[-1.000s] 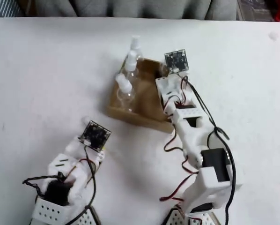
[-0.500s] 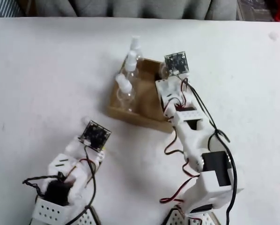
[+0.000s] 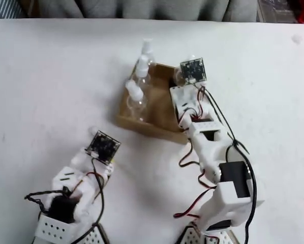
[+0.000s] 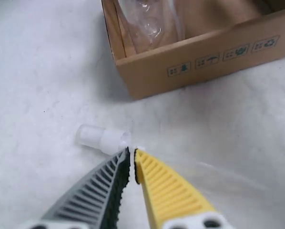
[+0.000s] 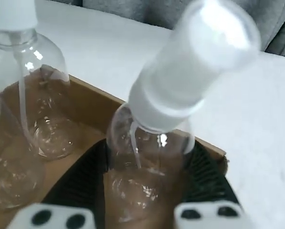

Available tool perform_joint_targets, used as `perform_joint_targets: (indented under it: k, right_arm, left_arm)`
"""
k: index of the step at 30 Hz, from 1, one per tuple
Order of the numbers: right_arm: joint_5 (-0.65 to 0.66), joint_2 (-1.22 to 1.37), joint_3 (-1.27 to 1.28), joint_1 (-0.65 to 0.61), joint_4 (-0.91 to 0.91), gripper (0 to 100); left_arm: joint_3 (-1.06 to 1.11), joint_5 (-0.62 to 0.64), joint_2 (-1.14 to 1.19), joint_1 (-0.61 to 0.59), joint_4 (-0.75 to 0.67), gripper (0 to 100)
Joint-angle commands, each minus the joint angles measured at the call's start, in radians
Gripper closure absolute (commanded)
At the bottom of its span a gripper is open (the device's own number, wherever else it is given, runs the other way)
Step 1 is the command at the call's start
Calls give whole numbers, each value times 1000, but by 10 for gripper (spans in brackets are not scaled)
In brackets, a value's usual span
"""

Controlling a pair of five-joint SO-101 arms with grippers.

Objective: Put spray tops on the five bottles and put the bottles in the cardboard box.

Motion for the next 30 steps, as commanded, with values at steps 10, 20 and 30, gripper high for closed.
perform_joint_targets:
  k: [10, 20, 30]
  right_arm:
    - [12, 53, -15, -10, -12, 978]
    - [14, 84, -37, -22, -12, 977]
    - [14, 73, -37, -24, -7, 976]
  left_arm:
    - [-3, -8, -5, -8, -3, 980]
    - [-3, -8, -5, -8, -3, 980]
    - [-3, -8, -5, -8, -3, 980]
